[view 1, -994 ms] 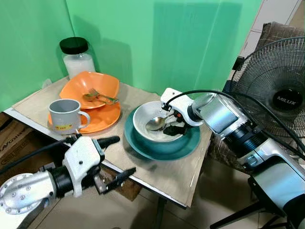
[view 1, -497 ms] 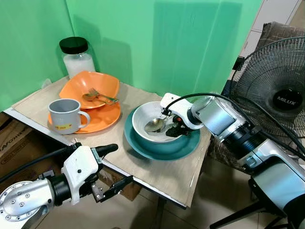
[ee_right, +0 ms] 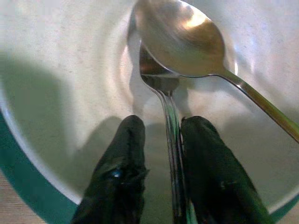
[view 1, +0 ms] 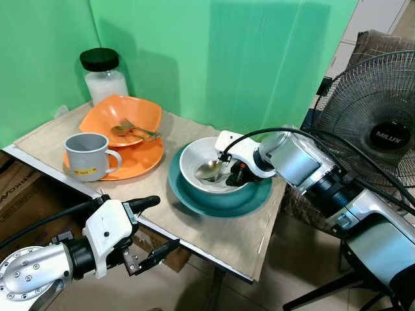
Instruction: Setting the table
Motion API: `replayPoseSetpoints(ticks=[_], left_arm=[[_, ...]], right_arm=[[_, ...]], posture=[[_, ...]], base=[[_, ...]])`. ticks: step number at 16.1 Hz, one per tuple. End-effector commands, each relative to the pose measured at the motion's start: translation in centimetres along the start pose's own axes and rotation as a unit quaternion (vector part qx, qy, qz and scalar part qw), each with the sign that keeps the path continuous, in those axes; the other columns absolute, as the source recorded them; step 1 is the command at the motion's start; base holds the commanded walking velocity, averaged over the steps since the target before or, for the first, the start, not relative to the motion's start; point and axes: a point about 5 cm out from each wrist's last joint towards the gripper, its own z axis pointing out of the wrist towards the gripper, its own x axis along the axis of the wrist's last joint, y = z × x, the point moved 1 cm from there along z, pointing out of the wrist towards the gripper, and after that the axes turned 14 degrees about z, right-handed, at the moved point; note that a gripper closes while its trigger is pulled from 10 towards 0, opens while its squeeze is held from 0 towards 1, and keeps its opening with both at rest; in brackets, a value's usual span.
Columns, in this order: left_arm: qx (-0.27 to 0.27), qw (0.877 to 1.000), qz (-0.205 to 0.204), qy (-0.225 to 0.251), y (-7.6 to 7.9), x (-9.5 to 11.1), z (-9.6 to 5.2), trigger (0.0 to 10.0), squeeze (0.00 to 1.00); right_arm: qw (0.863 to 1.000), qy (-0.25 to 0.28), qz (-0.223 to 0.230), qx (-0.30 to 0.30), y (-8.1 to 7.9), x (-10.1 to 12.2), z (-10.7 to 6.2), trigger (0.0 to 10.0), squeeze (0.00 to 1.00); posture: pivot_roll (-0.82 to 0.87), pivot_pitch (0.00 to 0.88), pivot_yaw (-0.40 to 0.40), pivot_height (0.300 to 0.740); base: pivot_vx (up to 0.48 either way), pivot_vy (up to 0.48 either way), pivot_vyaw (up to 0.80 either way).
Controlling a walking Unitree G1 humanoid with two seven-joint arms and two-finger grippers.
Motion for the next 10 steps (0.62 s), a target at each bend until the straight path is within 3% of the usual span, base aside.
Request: replayPoseSetpoints(ticks=[1,10], left_arm=[[-0.008,1.0,0.002,-0.004,0.16,-0.12,-0.02,10.0,0.0],[-0.007,1.0,0.005,-0.004,0.06,0.0,0.06,10.0,0.0]], right_arm=[[1.0,-0.001,-0.007,0.002,0.09,-0.04,-0.21,0.0,0.0],[0.999,0.033,0.011,0.032,-0.12,0.9,-0.99,0.0,0.0]], posture=[[-0.06,0.0,-0.047,0.74],[-0.06,0.0,-0.045,0.74]], base=[[0.0,0.0,0.0],[0.0,0.0,0.0]])
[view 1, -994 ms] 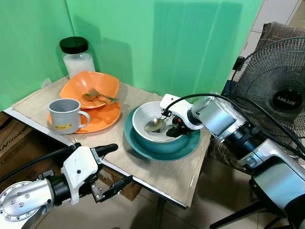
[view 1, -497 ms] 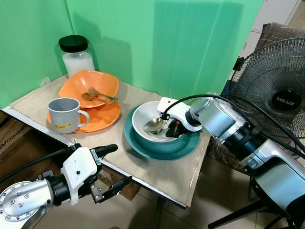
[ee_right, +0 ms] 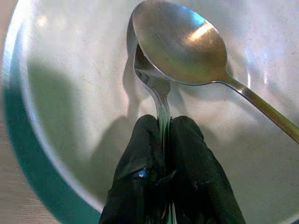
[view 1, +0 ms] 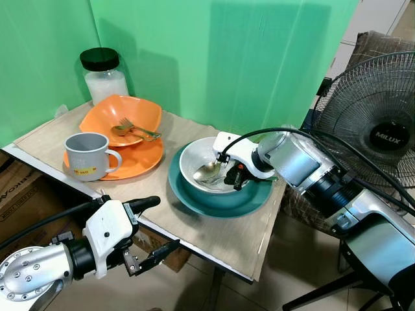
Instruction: Setting the table
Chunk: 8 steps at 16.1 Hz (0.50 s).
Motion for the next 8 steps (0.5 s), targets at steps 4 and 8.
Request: replayPoseSetpoints(ticks=[4,8], left_arm=[[-0.007,1.0,0.004,-0.004,0.0,0.1,0.1,10.0,0.0],[-0.007,1.0,0.004,-0.005,-0.1,0.2,0.2,10.0,0.0]], right_arm=[[0.999,0.046,0.003,0.02,-0.1,1.4,-2.3,0.0,0.0],[0.996,0.087,0.015,0.03,-0.2,2.4,-4.1,0.0,0.0]], posture=[[-0.06,0.0,-0.04,0.74],[-0.06,0.0,-0.041,0.74]], base=[[0.0,0.0,0.0],[0.0,0.0,0.0]])
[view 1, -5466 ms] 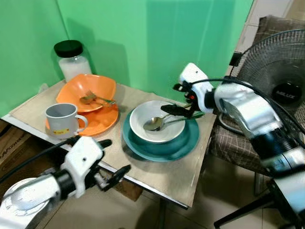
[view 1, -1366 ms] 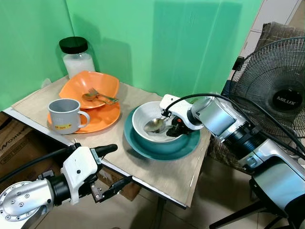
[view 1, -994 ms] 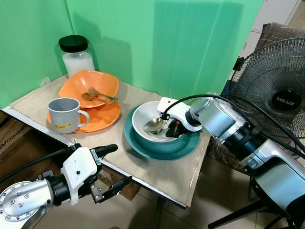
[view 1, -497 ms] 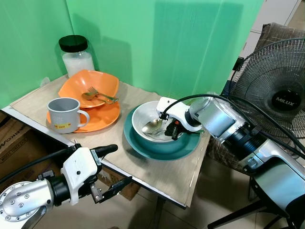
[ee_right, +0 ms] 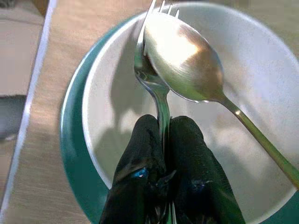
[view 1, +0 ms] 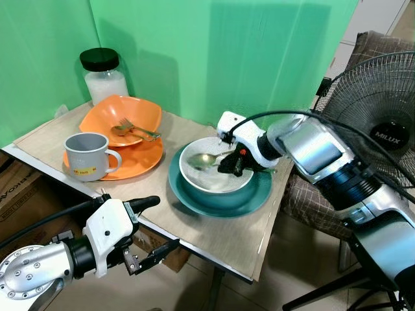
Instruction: Setting the table
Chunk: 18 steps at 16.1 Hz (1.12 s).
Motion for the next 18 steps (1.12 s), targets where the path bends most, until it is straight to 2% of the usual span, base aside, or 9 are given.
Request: replayPoseSetpoints(ticks=[1,4,9,12,13,14,15,18], left_arm=[[-0.006,1.0,0.008,0.0,0.0,0.2,0.2,10.0,0.0],[-0.007,1.0,0.008,-0.006,0.1,0.1,0.3,10.0,0.0],[-0.006,1.0,0.002,-0.016,0.5,-0.2,0.5,10.0,0.0],[0.013,1.0,-0.003,-0.005,0.3,0.1,0.7,10.0,0.0],[0.028,1.0,-0.006,0.005,0.1,0.5,0.8,10.0,0.0],[0.038,0.999,-0.007,0.01,-0.1,0.7,0.9,10.0,0.0],[0.059,0.998,-0.014,0.029,-0.5,1.4,1.2,10.0,0.0],[0.079,0.996,-0.01,0.031,-1.1,1.7,1.5,10.0,0.0]], right_arm=[[1.0,0.023,-0.007,-0.002,-0.2,1.1,-1.1,0.0,0.0],[1.0,0.02,-0.01,0.006,-0.7,0.8,-0.6,0.0,0.0],[1.0,-0.009,-0.024,0.007,-1.5,-0.3,1.3,0.0,0.0],[0.998,0.041,0.002,0.042,-2.2,1.2,0.4,0.0,0.0],[0.996,0.074,0.019,0.045,-2.1,1.8,-0.2,0.0,0.0],[0.995,0.091,0.028,0.042,-2.0,1.9,-0.5,0.0,0.0],[0.989,0.131,0.053,0.039,-1.9,2.2,-1.1,0.0,0.0],[0.981,0.17,0.091,0.024,-1.8,2.0,-1.9,0.0,0.0]], posture=[[-0.06,0.0,-0.042,0.74],[-0.05,0.0,-0.049,0.74],[-0.04,0.0,-0.06,0.74],[-0.04,0.0,-0.066,0.74],[-0.04,0.0,-0.066,0.74],[-0.04,0.0,-0.067,0.74],[-0.04,0.0,-0.065,0.74],[-0.05,0.0,-0.051,0.74]], base=[[0.0,0.0,0.0],[0.0,0.0,0.0],[0.0,0.0,0.0],[0.0,0.0,0.0],[0.0,0.0,0.0],[0.0,0.0,0.0],[0.0,0.0,0.0],[0.0,0.0,0.0]])
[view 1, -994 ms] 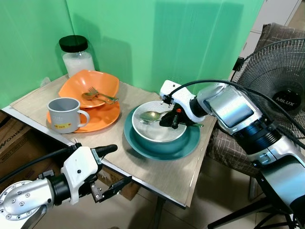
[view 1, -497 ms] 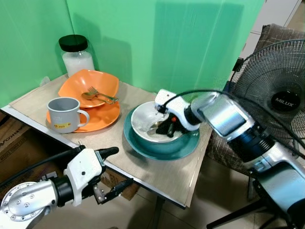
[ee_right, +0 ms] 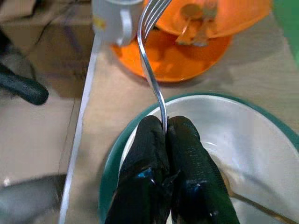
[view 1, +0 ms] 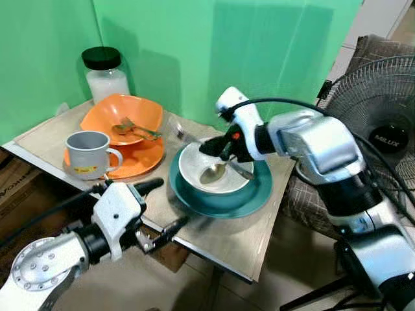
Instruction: Setting the table
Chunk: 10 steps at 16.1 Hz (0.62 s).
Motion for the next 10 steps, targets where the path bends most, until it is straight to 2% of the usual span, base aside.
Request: replayPoseSetpoints(ticks=[1,2,4,5,6,7,9,10], left_arm=[[0.007,1.0,0.003,0.002,-0.2,0.2,0.2,10.0,0.0],[0.008,1.0,0.003,0.002,-0.2,0.2,0.2,10.0,0.0],[0.035,0.999,0.0,-0.006,-0.6,0.1,0.4,10.0,0.0],[0.044,0.999,-0.001,-0.009,-0.7,0.0,0.5,10.0,0.0],[0.071,0.997,0.006,-0.014,-1.0,0.0,0.6,10.0,0.0],[0.121,0.992,0.012,-0.022,-1.5,0.1,0.8,10.0,0.0],[0.192,0.981,-0.007,-0.016,-2.1,0.9,1.3,10.0,0.0],[0.21,0.978,-0.004,-0.015,-2.2,1.1,1.4,10.0,0.0]], right_arm=[[0.999,0.037,0.015,-0.015,0.2,0.4,-0.7,0.0,0.0],[0.998,0.051,0.02,-0.02,0.3,0.4,-0.8,0.0,0.0],[0.989,0.136,0.037,-0.04,0.7,1.0,-1.4,0.0,0.0],[0.987,0.145,0.044,-0.048,0.8,1.0,-1.5,0.0,0.0],[0.982,0.173,0.044,-0.065,0.9,1.0,-1.8,2.8,0.0],[0.972,0.214,0.052,-0.087,1.0,0.6,-2.3,10.0,0.0],[0.959,0.258,0.066,-0.093,-0.2,-1.1,-3.0,10.0,0.0],[0.955,0.273,0.066,-0.097,-0.4,-1.4,-3.3,10.0,0.0]], posture=[[-0.05,0.0,-0.052,0.74],[-0.05,0.0,-0.052,0.74],[-0.05,0.0,-0.054,0.74],[-0.05,0.0,-0.054,0.74],[-0.05,0.0,-0.052,0.74],[-0.06,0.0,-0.05,0.74],[-0.06,0.0,-0.043,0.74],[-0.06,0.0,-0.039,0.74]], base=[[0.0,0.0,0.0],[0.0,0.0,0.0],[0.0,0.0,0.0],[0.0,0.0,0.0],[0.0,0.0,0.0],[0.0,0.0,0.0],[0.0,0.0,0.0],[0.0,0.0,0.0]])
